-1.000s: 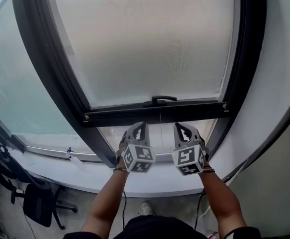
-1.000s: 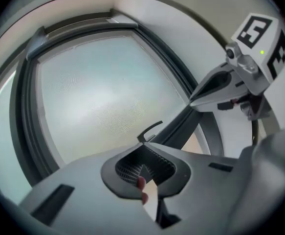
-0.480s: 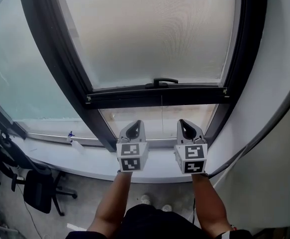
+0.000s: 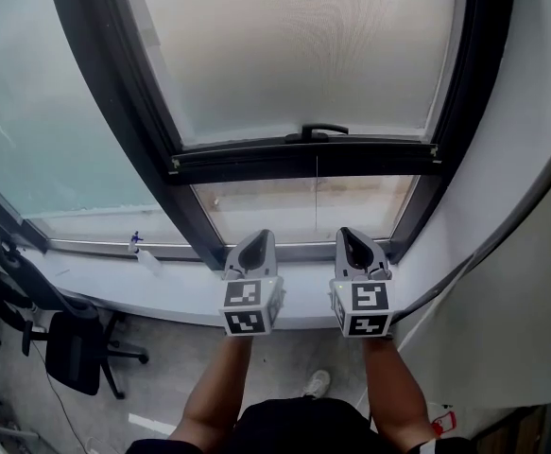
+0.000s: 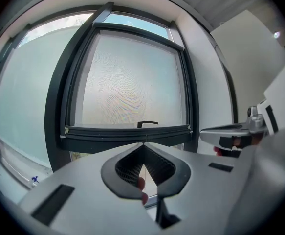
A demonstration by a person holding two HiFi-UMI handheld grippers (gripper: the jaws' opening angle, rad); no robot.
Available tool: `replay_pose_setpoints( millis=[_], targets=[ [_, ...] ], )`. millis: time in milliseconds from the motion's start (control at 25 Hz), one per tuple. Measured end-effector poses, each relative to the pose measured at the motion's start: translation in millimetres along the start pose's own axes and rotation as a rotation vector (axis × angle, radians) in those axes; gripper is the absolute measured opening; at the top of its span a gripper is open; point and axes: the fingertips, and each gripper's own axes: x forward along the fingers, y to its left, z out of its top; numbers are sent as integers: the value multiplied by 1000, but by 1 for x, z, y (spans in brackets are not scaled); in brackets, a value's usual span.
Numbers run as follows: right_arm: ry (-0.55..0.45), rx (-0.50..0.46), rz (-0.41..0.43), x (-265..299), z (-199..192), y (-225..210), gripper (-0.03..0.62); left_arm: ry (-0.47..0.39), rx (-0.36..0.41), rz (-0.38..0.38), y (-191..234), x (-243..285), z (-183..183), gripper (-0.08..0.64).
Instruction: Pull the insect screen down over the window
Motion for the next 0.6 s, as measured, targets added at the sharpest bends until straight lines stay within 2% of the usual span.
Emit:
replay_pose_setpoints(
  millis=[600],
  targets=[
    [14,-38,-33,-77,-9,66,6,-18,-4,-37,7,-97,-15,3]
  ],
)
